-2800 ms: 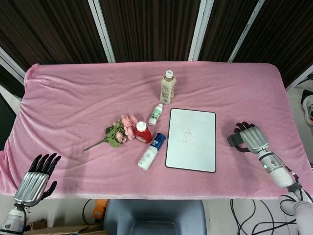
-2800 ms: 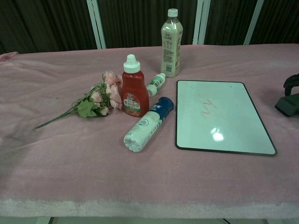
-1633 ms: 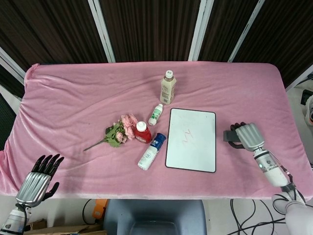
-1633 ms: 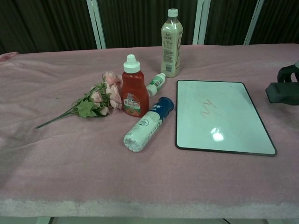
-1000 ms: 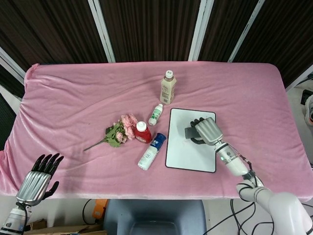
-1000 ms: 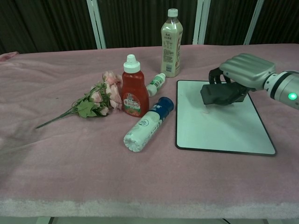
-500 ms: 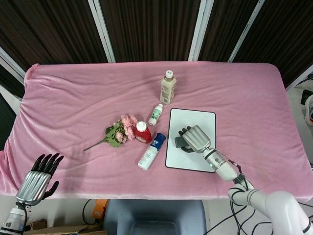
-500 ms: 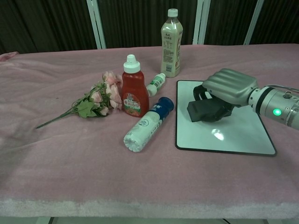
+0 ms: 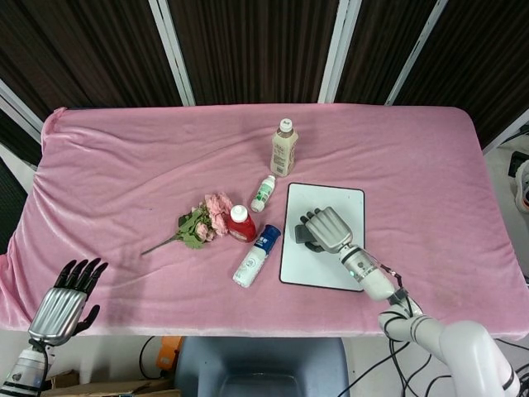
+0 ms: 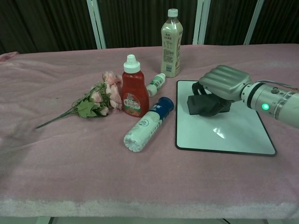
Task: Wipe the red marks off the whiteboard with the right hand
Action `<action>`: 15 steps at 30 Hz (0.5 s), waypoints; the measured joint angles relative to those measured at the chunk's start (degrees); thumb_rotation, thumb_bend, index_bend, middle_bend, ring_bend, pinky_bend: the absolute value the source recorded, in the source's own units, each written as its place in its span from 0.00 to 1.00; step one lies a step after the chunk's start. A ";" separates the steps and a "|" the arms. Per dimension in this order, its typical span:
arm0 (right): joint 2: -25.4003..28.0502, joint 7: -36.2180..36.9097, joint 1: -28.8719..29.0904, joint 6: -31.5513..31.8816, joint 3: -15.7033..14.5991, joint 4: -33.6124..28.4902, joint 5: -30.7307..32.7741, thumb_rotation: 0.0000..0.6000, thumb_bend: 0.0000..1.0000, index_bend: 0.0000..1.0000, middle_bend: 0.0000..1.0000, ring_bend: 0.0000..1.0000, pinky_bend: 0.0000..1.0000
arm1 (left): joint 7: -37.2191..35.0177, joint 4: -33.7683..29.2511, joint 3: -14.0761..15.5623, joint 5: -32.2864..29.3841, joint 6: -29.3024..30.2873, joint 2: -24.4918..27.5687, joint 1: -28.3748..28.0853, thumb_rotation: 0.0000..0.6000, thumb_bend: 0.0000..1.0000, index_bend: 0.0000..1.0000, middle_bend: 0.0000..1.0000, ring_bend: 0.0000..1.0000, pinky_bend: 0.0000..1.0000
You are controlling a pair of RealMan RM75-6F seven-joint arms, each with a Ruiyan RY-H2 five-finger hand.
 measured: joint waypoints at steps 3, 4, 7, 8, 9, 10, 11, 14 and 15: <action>-1.16 -0.20 0.76 -1.47 0.79 2.75 1.03 1.00 0.42 0.97 0.73 0.72 0.89 | 0.02 -0.04 -0.25 -0.57 -0.23 0.00 -0.11 1.00 0.41 0.00 0.04 0.05 0.07; -1.49 -0.19 0.98 -1.91 1.00 3.69 1.33 1.00 0.42 0.97 0.73 0.72 0.89 | 0.01 -0.04 -0.37 -0.82 -0.29 0.00 -0.15 1.00 0.41 0.00 0.04 0.05 0.07; -2.78 0.02 1.86 -3.59 1.80 7.52 2.37 1.00 0.42 0.97 0.73 0.72 0.89 | 0.10 0.00 -0.69 -1.60 -0.70 -0.04 -0.34 1.00 0.41 0.00 0.04 0.05 0.06; -3.36 0.23 2.26 -4.25 2.11 9.19 2.77 1.00 0.42 0.97 0.73 0.72 0.89 | 0.14 0.00 -0.77 -1.82 -0.86 -0.06 -0.40 1.00 0.41 0.00 0.04 0.05 0.06; -3.79 0.43 2.57 -4.74 2.35 10.44 3.06 1.00 0.42 0.97 0.73 0.72 0.89 | 0.19 0.00 -0.85 -2.04 -1.00 -0.09 -0.47 1.00 0.41 0.00 0.04 0.05 0.07; -4.23 0.64 2.89 -5.23 2.57 11.67 3.34 1.00 0.42 0.97 0.73 0.72 0.89 | 0.28 0.00 -0.96 -2.33 -1.17 -0.12 -0.55 1.00 0.41 0.00 0.04 0.05 0.06; -4.80 0.97 3.34 -5.90 2.87 13.27 3.70 1.00 0.42 0.97 0.73 0.72 0.89 | 0.36 -0.01 -1.04 -2.55 -1.29 -0.14 -0.61 1.00 0.41 0.00 0.04 0.05 0.07; -6.18 2.01 4.53 -7.46 3.56 16.80 4.51 1.00 0.42 0.97 0.73 0.72 0.89 | 0.61 -0.04 -1.30 -3.24 -1.58 -0.24 -0.75 1.00 0.41 0.00 0.04 0.05 0.06; -6.55 2.39 4.88 -7.87 3.71 17.67 4.69 1.00 0.42 0.97 0.73 0.72 0.89 | 0.70 -0.05 -1.36 -3.41 -1.63 -0.26 -0.78 1.00 0.41 0.00 0.04 0.05 0.06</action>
